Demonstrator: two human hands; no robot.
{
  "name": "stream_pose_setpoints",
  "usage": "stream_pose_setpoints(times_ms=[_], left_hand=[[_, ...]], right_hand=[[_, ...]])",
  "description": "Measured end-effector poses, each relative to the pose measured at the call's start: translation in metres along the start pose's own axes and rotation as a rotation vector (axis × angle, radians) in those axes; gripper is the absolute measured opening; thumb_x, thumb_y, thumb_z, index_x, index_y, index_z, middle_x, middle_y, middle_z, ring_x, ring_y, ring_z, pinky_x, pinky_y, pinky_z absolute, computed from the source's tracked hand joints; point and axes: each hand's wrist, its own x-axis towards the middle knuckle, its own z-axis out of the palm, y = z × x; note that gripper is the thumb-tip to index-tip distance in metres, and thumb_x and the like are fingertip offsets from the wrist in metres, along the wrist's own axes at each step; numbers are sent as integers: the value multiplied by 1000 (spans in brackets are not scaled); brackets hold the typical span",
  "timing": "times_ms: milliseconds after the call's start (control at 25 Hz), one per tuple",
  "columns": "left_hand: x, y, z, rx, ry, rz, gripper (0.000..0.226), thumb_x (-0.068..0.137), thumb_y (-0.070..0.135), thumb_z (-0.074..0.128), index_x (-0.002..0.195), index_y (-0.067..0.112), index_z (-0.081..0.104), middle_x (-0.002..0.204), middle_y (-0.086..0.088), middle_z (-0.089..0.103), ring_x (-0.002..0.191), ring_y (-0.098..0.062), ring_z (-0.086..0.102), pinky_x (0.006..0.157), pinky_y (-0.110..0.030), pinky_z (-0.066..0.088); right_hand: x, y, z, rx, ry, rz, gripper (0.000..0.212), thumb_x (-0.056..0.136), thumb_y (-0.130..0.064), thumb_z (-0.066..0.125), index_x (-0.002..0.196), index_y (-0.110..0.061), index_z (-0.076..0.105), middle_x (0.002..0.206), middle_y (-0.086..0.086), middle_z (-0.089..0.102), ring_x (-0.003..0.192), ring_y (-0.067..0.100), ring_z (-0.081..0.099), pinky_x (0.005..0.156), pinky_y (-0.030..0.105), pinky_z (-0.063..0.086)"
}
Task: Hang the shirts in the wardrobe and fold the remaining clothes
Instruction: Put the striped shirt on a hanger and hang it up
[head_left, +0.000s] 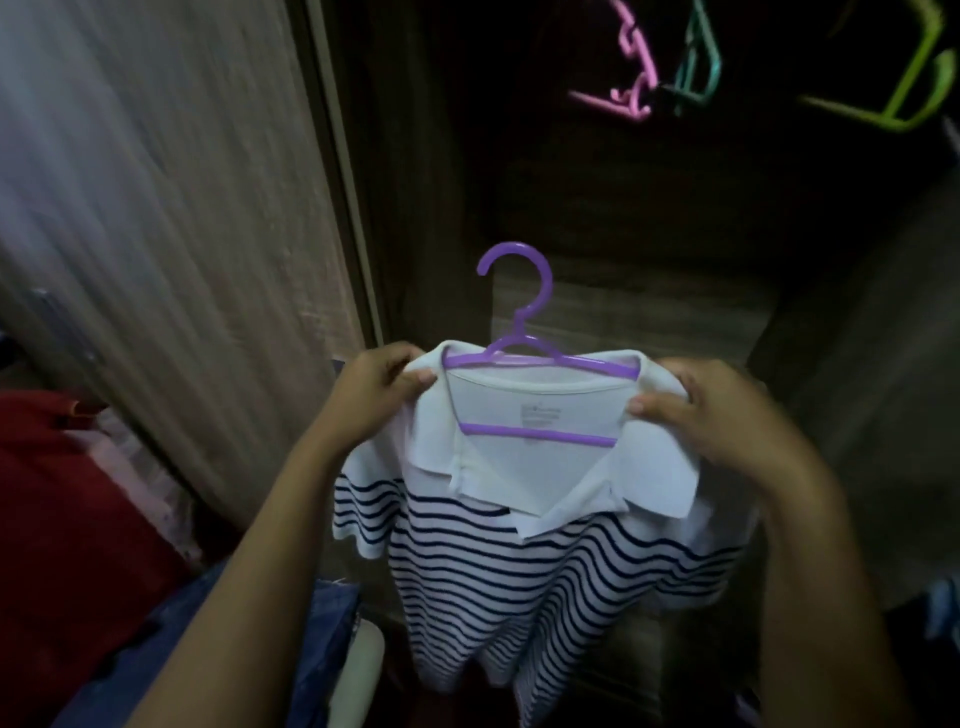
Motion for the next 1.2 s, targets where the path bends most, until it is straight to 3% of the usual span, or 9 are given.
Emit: stream_pose_setpoints(times_ms=[120, 200, 320, 440, 600, 680, 840, 1040, 1200], left_hand=[[9, 0, 24, 7, -7, -46, 29, 90, 25, 59, 118, 17, 61, 111, 1, 67, 100, -12, 61, 86, -27, 47], [13, 4, 36, -9, 36, -41, 35, 90, 24, 59, 125, 16, 57, 115, 1, 64, 107, -10, 59, 91, -25, 46], [17, 15, 50, -49, 83, -16, 35, 92, 23, 55, 127, 19, 54, 118, 2, 63, 108, -8, 58, 94, -29, 47], [19, 29, 57, -68, 148, 69, 33, 93, 23, 52, 126, 20, 54, 115, 1, 65, 107, -8, 60, 94, -30, 49], [26, 54, 41, -82, 338, 211, 28, 94, 15, 50, 121, 16, 57, 108, 4, 66, 99, -1, 61, 85, -8, 45], [30, 62, 25, -45, 471, 291, 29, 90, 7, 51, 117, 13, 60, 107, 4, 63, 96, -3, 59, 85, -10, 44], [44, 58, -7, 62, 587, 369, 44, 87, 1, 55, 129, 9, 51, 133, -7, 52, 124, -18, 48, 106, -37, 39], [90, 66, -43, 174, 584, 413, 68, 89, 12, 55, 147, 7, 20, 157, -10, 13, 145, -22, 12, 118, -30, 14], [124, 74, -80, 289, 635, 466, 75, 89, 13, 55, 149, 9, 9, 158, -7, -1, 146, -20, 0, 117, -36, 8]], right_hand=[[-5, 4, -2, -127, 114, 153, 18, 84, -42, 64, 86, -24, 66, 74, -9, 62, 67, 9, 55, 60, 28, 38], [-6, 5, 5, -163, 209, 285, 22, 84, -46, 63, 88, -24, 66, 77, -4, 64, 71, 16, 57, 68, 30, 41], [-7, 12, 22, 97, 272, 365, 19, 83, -40, 67, 92, -23, 70, 81, 1, 69, 80, 25, 65, 72, 33, 47], [-8, 20, 33, 277, 225, 337, 15, 88, -23, 62, 101, -19, 68, 90, 5, 70, 90, 26, 65, 75, 33, 48], [-5, 7, 33, 406, 6, 247, 35, 96, -13, 47, 130, -20, 52, 116, 0, 61, 103, 15, 57, 75, 25, 44], [3, -9, 36, 494, -4, 148, 38, 96, -8, 45, 132, -20, 50, 119, -2, 60, 108, 12, 56, 82, 24, 44], [31, -43, 49, 457, 111, 62, 34, 93, -2, 40, 121, -14, 55, 107, 1, 61, 97, 12, 59, 69, 19, 42], [71, -90, 37, 282, 274, 100, 27, 95, -10, 38, 117, -12, 55, 108, 10, 61, 95, 24, 59, 68, 25, 41], [107, -134, 7, 212, 397, 33, 22, 94, -5, 37, 108, -8, 54, 81, 0, 52, 69, 14, 54, 52, 16, 39]])
